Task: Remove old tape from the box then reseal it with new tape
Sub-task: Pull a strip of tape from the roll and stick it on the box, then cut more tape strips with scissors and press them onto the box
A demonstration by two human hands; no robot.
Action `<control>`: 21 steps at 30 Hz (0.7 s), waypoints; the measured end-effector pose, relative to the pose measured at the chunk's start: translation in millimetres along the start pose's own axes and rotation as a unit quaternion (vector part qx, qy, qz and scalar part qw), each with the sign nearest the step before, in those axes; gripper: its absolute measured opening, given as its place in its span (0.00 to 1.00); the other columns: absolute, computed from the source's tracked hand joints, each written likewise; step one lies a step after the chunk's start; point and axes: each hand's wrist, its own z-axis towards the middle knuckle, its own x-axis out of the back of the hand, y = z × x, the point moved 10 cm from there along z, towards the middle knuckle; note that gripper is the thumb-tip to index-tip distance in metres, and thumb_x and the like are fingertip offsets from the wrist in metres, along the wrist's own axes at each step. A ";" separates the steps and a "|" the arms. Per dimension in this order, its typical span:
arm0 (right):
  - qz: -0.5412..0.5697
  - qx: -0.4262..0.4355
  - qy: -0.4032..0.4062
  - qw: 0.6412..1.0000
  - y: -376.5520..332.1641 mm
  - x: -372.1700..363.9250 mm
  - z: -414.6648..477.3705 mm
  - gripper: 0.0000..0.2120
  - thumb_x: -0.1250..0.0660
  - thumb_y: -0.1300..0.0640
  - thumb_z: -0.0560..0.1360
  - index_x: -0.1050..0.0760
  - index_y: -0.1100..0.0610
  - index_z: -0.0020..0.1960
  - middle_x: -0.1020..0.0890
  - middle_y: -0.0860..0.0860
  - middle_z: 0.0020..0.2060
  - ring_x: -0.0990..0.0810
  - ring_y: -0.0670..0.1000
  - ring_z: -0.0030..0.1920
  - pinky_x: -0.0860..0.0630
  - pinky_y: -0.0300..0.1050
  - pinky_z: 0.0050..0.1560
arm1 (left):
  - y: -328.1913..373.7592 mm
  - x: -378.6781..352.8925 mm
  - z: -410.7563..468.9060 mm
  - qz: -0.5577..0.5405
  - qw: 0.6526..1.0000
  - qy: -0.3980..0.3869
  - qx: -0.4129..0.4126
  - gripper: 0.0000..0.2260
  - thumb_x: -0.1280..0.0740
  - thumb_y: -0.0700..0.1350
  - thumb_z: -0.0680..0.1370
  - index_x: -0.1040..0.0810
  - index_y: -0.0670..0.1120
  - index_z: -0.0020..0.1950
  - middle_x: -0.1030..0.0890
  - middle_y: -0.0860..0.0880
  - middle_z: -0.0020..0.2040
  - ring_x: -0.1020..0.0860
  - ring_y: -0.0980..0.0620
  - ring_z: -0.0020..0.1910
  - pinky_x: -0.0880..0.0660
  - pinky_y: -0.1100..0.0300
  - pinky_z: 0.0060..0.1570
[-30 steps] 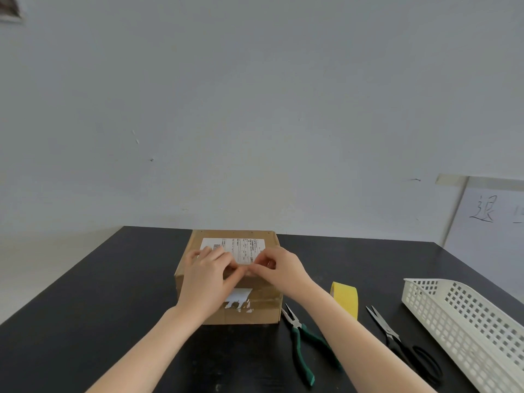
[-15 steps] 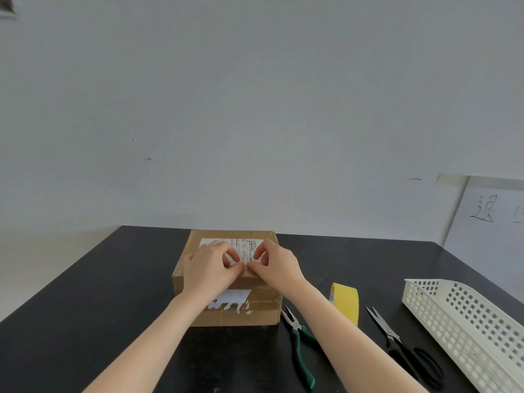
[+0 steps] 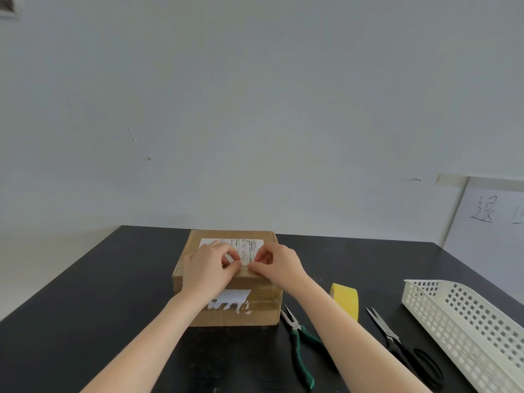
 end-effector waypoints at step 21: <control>0.094 -0.083 0.087 0.988 77.0 119.1 -47.0 0.10 0.39 0.53 0.80 0.21 0.55 0.48 0.14 0.50 0.39 0.20 0.46 0.35 0.28 0.38 0.36 | 116.0 -34.4 -36.4 -0.129 0.969 -0.095 -0.187 0.09 0.32 0.51 0.75 0.23 0.56 0.54 0.24 0.62 0.50 0.28 0.63 0.53 0.29 0.65 0.53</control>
